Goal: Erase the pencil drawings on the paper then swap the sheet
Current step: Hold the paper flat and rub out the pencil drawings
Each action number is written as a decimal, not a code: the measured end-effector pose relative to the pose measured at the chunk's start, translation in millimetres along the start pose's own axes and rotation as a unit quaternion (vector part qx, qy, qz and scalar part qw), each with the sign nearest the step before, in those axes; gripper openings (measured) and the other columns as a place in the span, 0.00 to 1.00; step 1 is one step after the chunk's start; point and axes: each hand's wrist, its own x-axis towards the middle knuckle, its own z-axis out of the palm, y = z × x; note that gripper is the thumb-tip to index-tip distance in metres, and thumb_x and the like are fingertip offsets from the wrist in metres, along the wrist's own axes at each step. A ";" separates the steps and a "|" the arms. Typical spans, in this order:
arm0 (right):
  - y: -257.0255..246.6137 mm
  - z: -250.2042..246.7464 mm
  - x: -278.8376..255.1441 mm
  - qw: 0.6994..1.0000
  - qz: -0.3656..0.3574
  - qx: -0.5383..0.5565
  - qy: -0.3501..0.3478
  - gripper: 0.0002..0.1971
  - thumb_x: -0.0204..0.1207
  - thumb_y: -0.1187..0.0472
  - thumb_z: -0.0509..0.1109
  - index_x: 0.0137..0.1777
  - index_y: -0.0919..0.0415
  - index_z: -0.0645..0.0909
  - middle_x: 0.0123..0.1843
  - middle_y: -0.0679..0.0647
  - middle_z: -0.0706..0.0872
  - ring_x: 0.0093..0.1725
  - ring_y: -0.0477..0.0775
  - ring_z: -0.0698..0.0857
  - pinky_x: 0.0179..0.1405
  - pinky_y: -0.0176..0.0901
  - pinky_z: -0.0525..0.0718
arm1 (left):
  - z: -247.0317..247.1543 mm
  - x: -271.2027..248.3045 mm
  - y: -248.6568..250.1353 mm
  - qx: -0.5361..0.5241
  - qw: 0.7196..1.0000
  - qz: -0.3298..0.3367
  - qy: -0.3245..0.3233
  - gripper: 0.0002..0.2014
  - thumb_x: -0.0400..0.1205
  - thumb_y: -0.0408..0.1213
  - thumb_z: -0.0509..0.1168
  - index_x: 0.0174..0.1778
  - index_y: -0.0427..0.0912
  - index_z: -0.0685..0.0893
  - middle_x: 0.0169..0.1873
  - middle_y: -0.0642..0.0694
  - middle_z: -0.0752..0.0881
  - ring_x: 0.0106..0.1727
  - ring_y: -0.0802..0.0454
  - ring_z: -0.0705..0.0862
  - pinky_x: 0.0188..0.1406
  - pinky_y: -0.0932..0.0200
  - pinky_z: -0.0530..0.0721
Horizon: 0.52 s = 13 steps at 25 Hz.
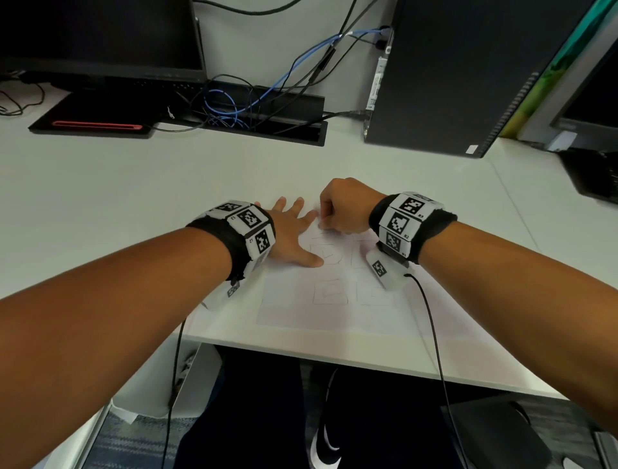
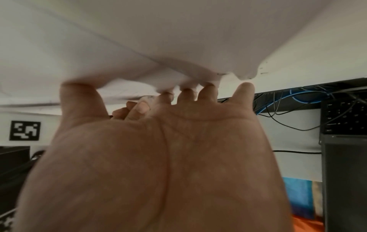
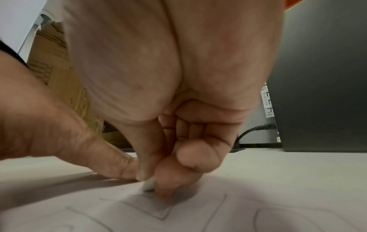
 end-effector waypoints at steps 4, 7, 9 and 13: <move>-3.7 2.2 -2.1 0.999 -0.023 0.014 -0.031 0.05 0.76 0.60 0.75 0.42 0.62 0.87 0.31 0.46 0.85 0.33 0.45 0.83 0.33 0.33 0.78 | 3.4 2.6 -3.0 0.002 1.000 0.003 -0.002 0.53 0.73 0.78 0.53 0.85 0.58 0.35 0.85 0.49 0.31 0.86 0.40 0.35 0.80 0.27 0.45; 2.9 -2.8 2.3 1.000 0.005 -0.009 0.013 0.07 0.77 0.59 0.74 0.45 0.64 0.88 0.39 0.50 0.88 0.42 0.50 0.87 0.35 0.34 0.77 | 4.3 2.4 -2.7 0.006 1.000 0.009 -0.001 0.53 0.73 0.78 0.52 0.84 0.56 0.32 0.84 0.49 0.30 0.85 0.40 0.35 0.80 0.27 0.45; -0.5 -0.3 -0.5 1.000 -0.013 0.007 -0.018 0.07 0.77 0.59 0.75 0.43 0.63 0.87 0.32 0.47 0.85 0.33 0.44 0.84 0.31 0.32 0.76 | 4.9 3.9 -4.3 0.002 1.000 0.012 -0.001 0.53 0.73 0.78 0.52 0.85 0.57 0.33 0.84 0.49 0.30 0.85 0.40 0.34 0.80 0.27 0.45; 1.7 0.6 2.3 1.000 -0.008 0.002 -0.013 0.07 0.76 0.59 0.75 0.44 0.63 0.88 0.37 0.49 0.88 0.37 0.47 0.85 0.37 0.35 0.78 | 5.4 4.1 -4.8 0.003 1.000 0.011 -0.001 0.53 0.73 0.78 0.52 0.85 0.57 0.33 0.84 0.49 0.30 0.85 0.40 0.34 0.80 0.27 0.45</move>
